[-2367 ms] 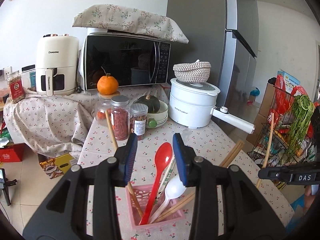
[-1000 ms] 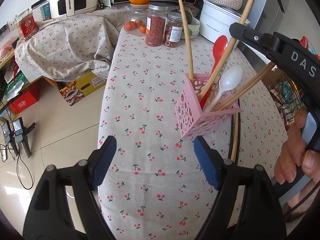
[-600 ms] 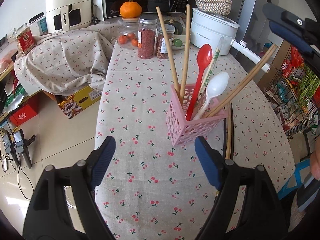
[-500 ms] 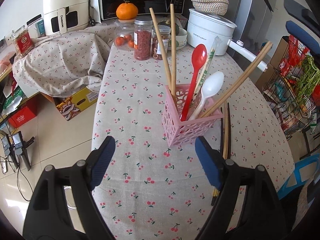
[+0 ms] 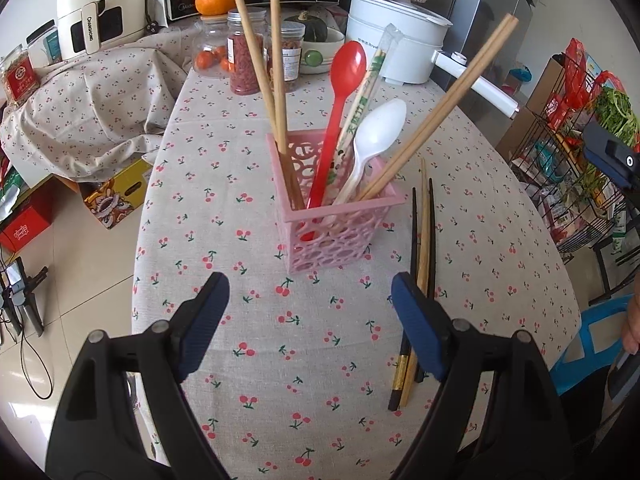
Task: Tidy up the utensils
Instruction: 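Move both open tools back toward the remaining chopsticks on the table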
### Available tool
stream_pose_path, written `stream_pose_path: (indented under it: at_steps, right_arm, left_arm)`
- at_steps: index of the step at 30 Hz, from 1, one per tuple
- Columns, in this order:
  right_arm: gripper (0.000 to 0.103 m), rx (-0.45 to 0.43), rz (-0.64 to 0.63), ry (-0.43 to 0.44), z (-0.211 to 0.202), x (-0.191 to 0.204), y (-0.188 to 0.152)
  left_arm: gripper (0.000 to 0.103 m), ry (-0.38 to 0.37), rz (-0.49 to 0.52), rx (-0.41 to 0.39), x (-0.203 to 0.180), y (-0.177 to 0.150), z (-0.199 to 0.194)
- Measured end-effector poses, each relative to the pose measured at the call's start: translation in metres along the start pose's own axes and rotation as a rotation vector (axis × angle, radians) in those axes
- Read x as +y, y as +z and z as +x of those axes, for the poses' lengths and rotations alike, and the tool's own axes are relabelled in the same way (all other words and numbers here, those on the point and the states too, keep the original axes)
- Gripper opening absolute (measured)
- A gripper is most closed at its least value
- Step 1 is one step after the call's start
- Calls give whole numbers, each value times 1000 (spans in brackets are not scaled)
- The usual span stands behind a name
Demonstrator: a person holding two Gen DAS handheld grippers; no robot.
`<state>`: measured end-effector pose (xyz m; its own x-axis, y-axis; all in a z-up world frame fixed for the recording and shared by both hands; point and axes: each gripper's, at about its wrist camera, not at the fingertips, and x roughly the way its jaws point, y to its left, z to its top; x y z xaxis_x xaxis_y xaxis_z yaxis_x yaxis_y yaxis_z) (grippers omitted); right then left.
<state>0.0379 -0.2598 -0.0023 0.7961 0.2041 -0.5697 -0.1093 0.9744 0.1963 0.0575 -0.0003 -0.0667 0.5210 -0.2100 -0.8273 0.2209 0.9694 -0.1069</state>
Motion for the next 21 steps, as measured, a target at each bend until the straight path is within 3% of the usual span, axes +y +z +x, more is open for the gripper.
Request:
stream_pose_path:
  at_steps: [11,17,19,21]
  right_arm:
    - [73,252,58,-136,59,-29,-23]
    - [72,403,158,-118,121,-42,-27]
    - [63,429,181,-120,140,-44,-26]
    - [41,451,191,-118,156,-42,-27]
  left_arm:
    - [83,30,52,81,-20,-6,18]
    - [83,17,51,123,-22,-8,23]
    - [83,15,49,124,-22,-8,22]
    - [83,11,44,126,-20,-7,21]
